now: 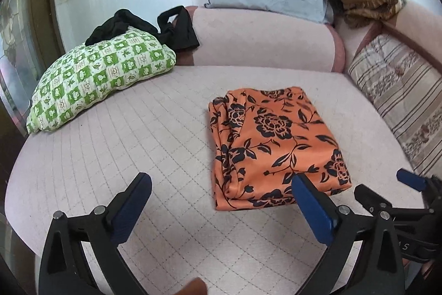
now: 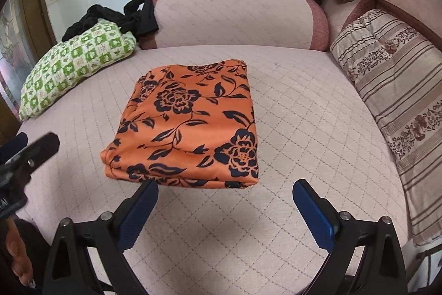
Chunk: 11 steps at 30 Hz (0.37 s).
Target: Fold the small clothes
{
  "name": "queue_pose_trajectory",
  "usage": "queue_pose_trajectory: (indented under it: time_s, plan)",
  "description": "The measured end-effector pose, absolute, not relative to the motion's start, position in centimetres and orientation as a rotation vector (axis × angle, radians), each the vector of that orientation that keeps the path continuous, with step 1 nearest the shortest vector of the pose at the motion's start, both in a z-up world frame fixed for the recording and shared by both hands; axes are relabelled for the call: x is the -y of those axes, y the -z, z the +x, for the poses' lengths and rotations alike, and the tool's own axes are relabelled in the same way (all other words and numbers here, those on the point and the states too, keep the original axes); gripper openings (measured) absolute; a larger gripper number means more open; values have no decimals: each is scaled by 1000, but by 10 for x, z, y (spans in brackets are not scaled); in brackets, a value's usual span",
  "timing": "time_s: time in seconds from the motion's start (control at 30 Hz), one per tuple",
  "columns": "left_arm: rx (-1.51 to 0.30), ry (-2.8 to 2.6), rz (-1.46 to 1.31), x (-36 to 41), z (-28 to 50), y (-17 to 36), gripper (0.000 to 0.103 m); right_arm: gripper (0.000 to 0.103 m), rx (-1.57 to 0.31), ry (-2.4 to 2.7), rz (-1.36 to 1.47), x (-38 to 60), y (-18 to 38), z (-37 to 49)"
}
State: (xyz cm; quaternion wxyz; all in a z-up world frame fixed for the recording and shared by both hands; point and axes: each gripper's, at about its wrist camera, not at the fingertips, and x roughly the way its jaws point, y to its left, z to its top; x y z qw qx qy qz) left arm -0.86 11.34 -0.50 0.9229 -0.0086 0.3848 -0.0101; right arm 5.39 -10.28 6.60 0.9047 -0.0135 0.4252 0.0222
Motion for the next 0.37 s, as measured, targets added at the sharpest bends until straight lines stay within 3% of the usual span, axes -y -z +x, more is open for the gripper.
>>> queue_pose_trajectory:
  time_s: [0.37]
  plan:
    - [-817,13,5,-104,13,14,102,99,-905,-52,-28,107,-58,72]
